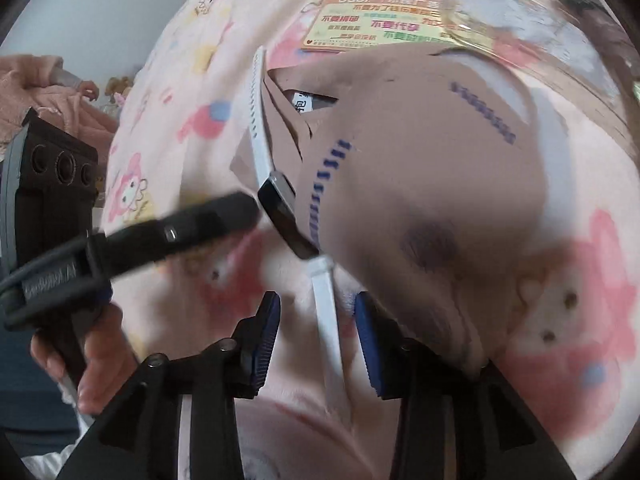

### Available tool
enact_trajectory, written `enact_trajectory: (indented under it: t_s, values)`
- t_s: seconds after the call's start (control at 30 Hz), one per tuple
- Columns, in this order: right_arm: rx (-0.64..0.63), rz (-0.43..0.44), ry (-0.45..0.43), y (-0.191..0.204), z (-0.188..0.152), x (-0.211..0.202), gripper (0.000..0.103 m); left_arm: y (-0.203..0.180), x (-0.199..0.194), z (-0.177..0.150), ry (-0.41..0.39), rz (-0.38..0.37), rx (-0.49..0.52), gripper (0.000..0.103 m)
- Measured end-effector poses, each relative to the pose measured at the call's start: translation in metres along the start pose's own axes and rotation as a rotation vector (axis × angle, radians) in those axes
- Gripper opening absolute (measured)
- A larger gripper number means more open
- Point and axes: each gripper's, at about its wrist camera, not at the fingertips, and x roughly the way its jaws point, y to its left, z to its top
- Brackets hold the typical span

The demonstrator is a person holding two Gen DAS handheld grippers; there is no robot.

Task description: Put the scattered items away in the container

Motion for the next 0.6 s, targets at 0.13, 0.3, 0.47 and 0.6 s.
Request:
enact_trajectory:
  t_s: [0.13, 0.3, 0.47, 0.6]
  values:
    - [-0.019, 0.001, -0.034, 0.007, -0.003, -0.015, 0.006, -0.012, 0.008, 0.002, 0.019, -0.041, 0.02, 0.021]
    - [-0.03, -0.137, -0.111, 0.004, -0.005, -0.053, 0.004, -0.033, 0.023, 0.007, 0.085, -0.059, 0.072, 0.021]
    - [0.055, -0.24, -0.233, -0.011, 0.007, -0.085, 0.005, -0.046, 0.033, 0.016, 0.099, -0.014, 0.094, 0.021]
    - [0.106, -0.204, -0.348, 0.005, -0.008, -0.093, 0.01, -0.042, 0.013, 0.012, 0.036, -0.037, 0.099, 0.021]
